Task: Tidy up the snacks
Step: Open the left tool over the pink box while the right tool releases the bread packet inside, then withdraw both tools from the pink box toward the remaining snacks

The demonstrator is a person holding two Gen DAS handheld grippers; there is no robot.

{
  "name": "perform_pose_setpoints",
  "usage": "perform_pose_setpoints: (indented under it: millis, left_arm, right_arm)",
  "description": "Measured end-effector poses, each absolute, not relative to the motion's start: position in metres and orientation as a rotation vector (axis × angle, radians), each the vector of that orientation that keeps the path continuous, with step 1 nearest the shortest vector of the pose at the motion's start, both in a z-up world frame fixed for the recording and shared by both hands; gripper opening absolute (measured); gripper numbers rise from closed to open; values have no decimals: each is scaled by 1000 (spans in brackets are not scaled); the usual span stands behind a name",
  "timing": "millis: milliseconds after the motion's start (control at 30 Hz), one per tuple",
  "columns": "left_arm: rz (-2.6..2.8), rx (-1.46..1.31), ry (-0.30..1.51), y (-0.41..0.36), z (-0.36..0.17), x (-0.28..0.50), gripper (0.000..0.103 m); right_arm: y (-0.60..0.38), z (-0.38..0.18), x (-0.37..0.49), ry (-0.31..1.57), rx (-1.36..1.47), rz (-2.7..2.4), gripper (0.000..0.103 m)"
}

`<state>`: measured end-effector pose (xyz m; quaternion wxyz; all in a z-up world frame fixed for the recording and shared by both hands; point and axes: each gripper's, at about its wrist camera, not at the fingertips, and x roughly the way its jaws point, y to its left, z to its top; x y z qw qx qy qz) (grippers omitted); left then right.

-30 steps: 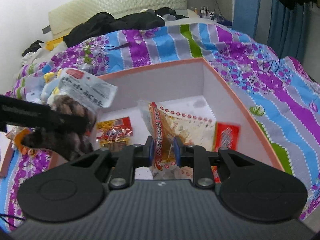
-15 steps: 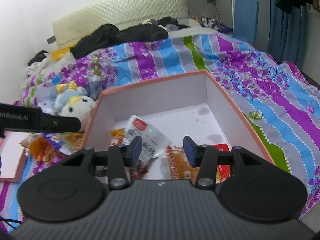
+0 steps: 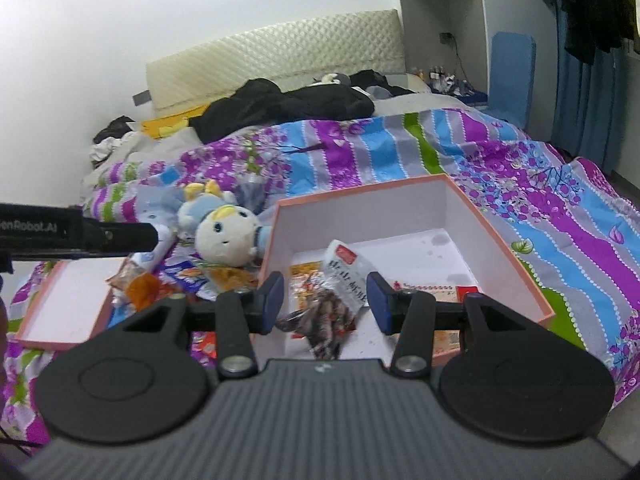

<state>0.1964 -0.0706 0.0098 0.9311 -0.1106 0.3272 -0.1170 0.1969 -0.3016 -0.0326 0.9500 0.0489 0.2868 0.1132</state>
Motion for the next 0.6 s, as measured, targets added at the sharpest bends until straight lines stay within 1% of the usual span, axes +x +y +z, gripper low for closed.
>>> perform_pose_setpoints:
  millis: [433,600]
  left_arm:
    - [-172,-225,638,-34,17,115,48]
    - [-140,-193,629,-29,17,86,51]
  right_arm:
    - [-276,-26,137,548,115,273,48]
    - [-266,-28,118,548,116,305,48]
